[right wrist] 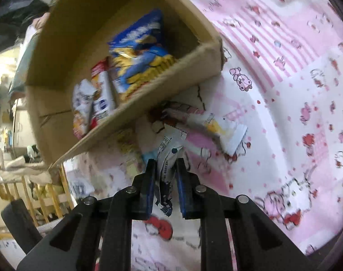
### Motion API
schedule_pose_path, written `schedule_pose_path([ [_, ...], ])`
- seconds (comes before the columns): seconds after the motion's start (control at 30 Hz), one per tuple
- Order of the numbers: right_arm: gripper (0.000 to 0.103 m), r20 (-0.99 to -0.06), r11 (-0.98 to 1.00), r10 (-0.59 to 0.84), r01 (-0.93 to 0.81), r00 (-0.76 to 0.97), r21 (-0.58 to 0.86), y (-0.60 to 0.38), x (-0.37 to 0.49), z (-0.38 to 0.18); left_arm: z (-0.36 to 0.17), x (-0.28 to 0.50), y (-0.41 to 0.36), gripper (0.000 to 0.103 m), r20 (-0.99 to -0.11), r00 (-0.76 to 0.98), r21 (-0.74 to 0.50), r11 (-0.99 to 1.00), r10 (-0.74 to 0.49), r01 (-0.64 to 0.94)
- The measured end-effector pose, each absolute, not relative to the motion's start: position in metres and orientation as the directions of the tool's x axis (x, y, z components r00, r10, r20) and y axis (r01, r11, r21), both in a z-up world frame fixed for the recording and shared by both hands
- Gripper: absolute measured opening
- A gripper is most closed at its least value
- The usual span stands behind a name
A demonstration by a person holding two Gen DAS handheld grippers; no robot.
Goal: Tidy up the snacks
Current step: 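Grasp the dark brown snack bag with the left gripper while the right grasps a white-and-blue packet, then lift the dark brown bag and white-and-blue packet and carry them toward the box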
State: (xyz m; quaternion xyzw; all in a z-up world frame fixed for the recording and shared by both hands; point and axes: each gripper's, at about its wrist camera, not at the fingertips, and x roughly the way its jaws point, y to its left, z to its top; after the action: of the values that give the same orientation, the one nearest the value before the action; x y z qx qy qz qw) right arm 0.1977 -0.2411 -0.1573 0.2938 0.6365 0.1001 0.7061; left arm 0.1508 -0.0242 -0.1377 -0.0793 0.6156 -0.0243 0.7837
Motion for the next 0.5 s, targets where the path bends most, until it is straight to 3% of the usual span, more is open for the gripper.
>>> schedule_pose_path([
  [0.03,0.019,-0.833,0.802,0.527,0.224,0.17,0.553,-0.241,0.194,-0.151,-0.132,0.147,-0.023,0.015,-0.959,0.243,-0.161,0.986,-0.143,-0.054],
  [0.07,0.019,-0.827,0.8,0.536,0.208,0.173,0.562,-0.241,0.191,-0.145,-0.122,0.143,-0.023,0.009,-0.957,0.243,-0.17,0.985,-0.155,-0.04],
  [0.2,0.019,-0.797,0.792,0.566,0.132,0.209,0.597,-0.243,0.18,-0.117,-0.098,0.131,-0.013,0.007,-0.946,0.282,-0.175,0.984,-0.159,-0.033],
  [0.47,0.019,-0.783,0.772,0.582,0.154,0.221,0.617,-0.255,0.177,-0.121,-0.119,0.139,-0.018,0.007,-0.953,0.239,-0.209,0.975,-0.185,-0.078],
  [0.5,0.019,-0.783,0.771,0.582,0.157,0.219,0.617,-0.254,0.173,-0.124,-0.125,0.142,-0.021,0.011,-0.957,0.233,-0.196,0.978,-0.175,-0.07],
])
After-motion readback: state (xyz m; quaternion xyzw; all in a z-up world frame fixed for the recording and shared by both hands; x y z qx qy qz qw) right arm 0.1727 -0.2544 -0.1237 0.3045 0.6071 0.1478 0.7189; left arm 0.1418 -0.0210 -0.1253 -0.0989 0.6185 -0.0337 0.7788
